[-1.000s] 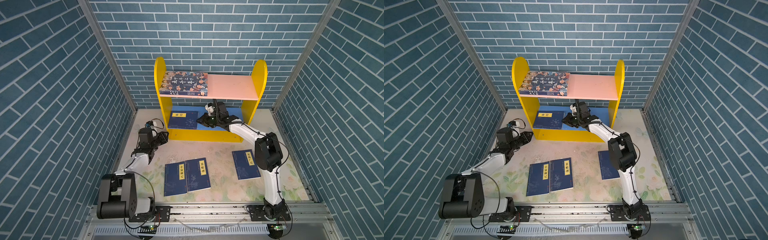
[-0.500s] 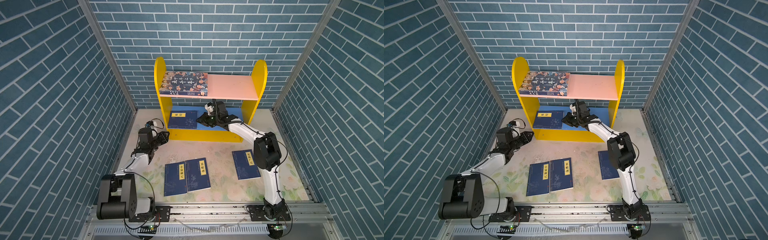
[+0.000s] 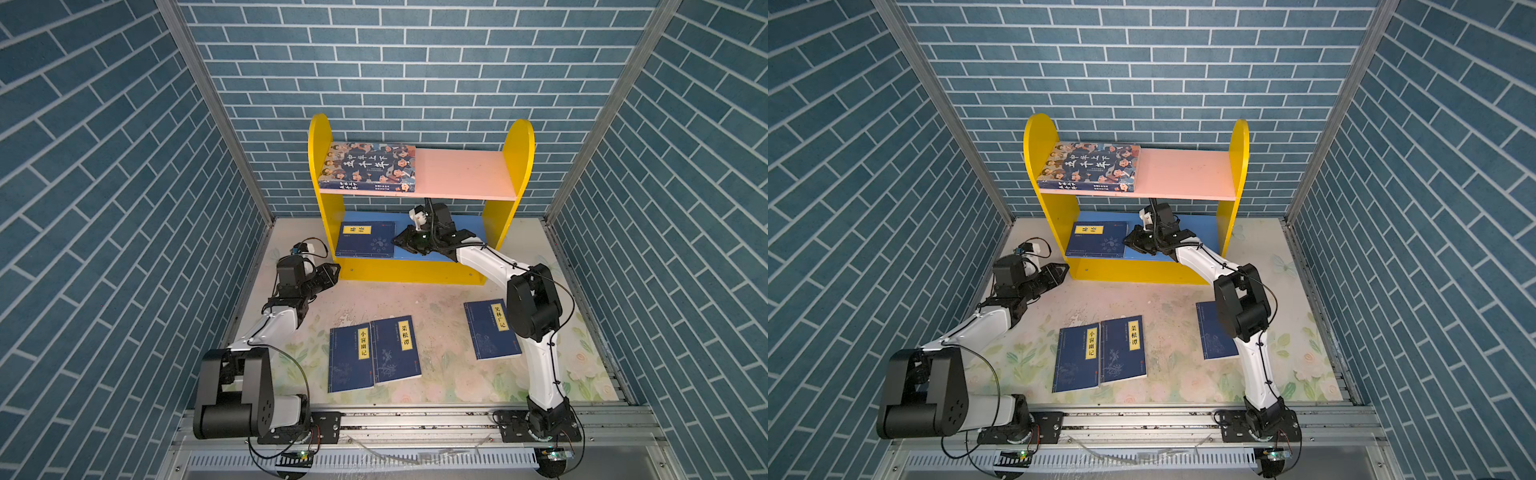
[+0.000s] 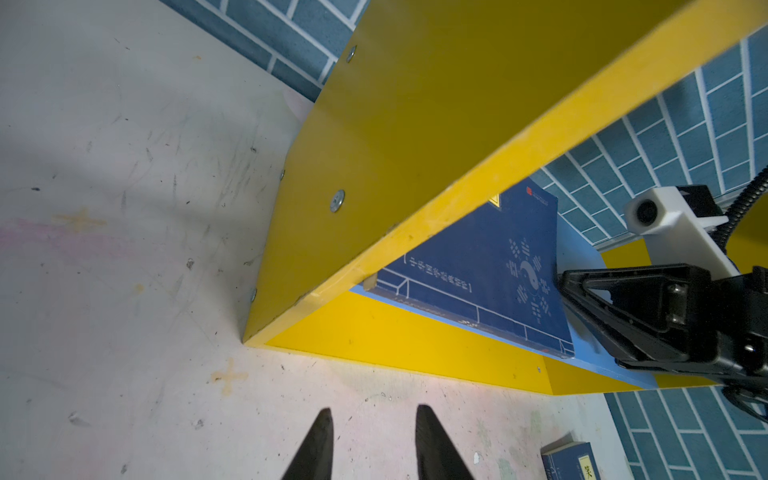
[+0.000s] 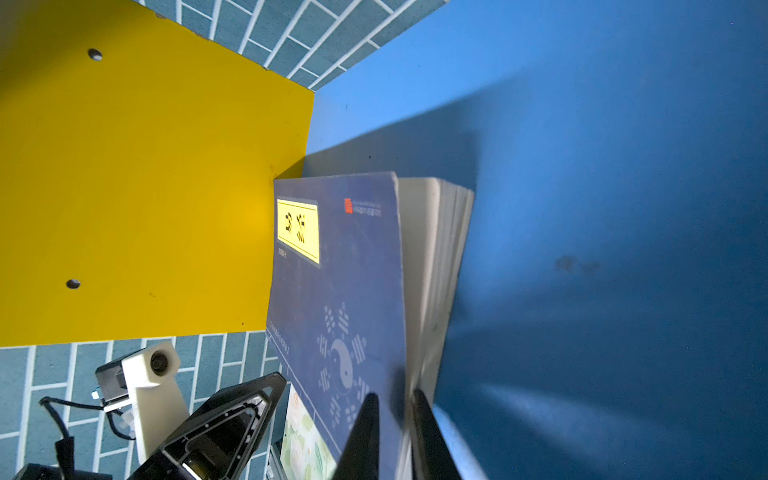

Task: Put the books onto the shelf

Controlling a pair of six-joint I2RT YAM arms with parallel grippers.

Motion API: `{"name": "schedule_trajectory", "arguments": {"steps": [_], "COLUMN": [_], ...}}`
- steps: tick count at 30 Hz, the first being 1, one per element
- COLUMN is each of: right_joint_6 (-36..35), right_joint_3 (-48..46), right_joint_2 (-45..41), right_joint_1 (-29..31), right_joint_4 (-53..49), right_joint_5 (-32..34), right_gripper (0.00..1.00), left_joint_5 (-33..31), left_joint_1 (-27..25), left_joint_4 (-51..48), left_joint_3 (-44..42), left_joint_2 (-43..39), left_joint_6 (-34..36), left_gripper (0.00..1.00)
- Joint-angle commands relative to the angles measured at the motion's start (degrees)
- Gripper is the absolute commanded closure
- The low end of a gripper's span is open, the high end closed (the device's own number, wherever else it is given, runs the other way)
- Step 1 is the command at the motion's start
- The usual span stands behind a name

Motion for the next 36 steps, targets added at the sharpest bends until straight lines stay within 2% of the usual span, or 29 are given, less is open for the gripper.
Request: {"name": "schedule_trajectory", "arguments": {"steps": [1, 7, 13, 18, 27, 32, 36], "right_joint_6": [0.0, 0.0, -0.4, 0.3, -2.4, -7.8, -10.8], "right_joint_3": [-0.7, -8.6, -17.1, -24.3, -35.3, -41.9, -48.7], "right_joint_2": [-1.8, -7.9, -14.9, -19.8, -30.3, -37.7, -45.6], "right_joint_1": [-0.1, -1.0, -1.4, -1.7, -1.4, -0.3, 0.0], "right_joint_4": [1.8, 5.7, 7.7, 9.8, 7.2, -0.4, -6.9], "right_joint_5": [0.6, 1.5, 1.4, -1.4, -4.3, -4.3, -1.4], "right_gripper": [0.76, 0.67, 0.64, 0.64, 0.61, 0.58, 0.55], "left_joint_5": [1.7, 5.1, 9.2, 13.1, 24.9, 30.6, 33.7], "left_joint_1": [0.5, 1.0, 1.2, 1.2, 1.2, 0.7, -2.6], "left_joint_4": [-5.4, -18.0, -29.0, -35.4, -35.7, -32.9, -32.3], "left_joint_3": [2.7, 4.9, 7.1, 8.4, 7.5, 5.5, 5.0], "left_joint_2": [-2.0, -6.5, -9.9, -10.5, -9.5, -8.7, -8.8], "left_joint_6": [2.2, 6.2, 9.3, 11.5, 14.5, 13.9, 16.3], "left_gripper": [0.61, 0.53, 0.50, 0.48, 0.45, 0.44, 0.44]}}
